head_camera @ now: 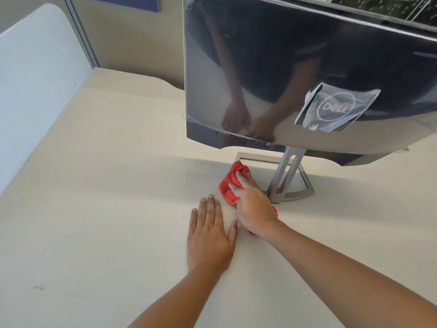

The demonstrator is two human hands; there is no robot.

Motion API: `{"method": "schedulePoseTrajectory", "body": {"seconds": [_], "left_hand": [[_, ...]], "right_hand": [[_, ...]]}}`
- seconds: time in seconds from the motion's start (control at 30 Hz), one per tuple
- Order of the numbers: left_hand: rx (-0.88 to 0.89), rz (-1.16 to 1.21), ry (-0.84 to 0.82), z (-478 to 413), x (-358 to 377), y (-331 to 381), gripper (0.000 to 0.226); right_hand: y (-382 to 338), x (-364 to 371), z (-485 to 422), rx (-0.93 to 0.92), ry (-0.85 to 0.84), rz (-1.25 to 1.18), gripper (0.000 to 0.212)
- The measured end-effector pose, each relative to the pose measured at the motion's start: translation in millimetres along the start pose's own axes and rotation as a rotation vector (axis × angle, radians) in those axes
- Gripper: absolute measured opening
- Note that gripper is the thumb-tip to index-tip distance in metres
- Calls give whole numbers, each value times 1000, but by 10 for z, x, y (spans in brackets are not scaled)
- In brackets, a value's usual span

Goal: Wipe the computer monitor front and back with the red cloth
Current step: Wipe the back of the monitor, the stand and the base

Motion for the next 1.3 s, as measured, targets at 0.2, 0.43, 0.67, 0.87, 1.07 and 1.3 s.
{"method": "schedulePoseTrajectory", "body": {"seconds": [0.2, 0.43, 0.67, 0.87, 1.07, 1.3], "left_hand": [[3, -12, -23, -7, -20, 14, 73], [-5, -1, -32, 1, -43, 19, 72], [-14, 4, -48, 2, -37, 24, 69], [0, -8, -55, 13, -63, 40, 88], [-5, 6, -42, 23, -77, 43, 95], [-16, -3, -58, 18, -67, 32, 85]], "right_hand": [[21, -44, -121, 18, -21, -73, 52], [-3, -119, -503, 115, -17, -27, 55], [-86, -141, -646, 105, 34, 76, 52], [88, 16, -222, -280, -51, 135, 46], [378, -34, 177, -213, 54, 160, 50], [277, -86, 208, 2, 192, 431, 69]]}}
Point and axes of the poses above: each hand's wrist, its own z-axis away from the middle knuckle, its own x-axis out of the palm, y = z × x, the point moved 1 cm from there along -z, towards the middle knuckle, and after that the axes turned 7 degrees about x, right-handed, at the moved point
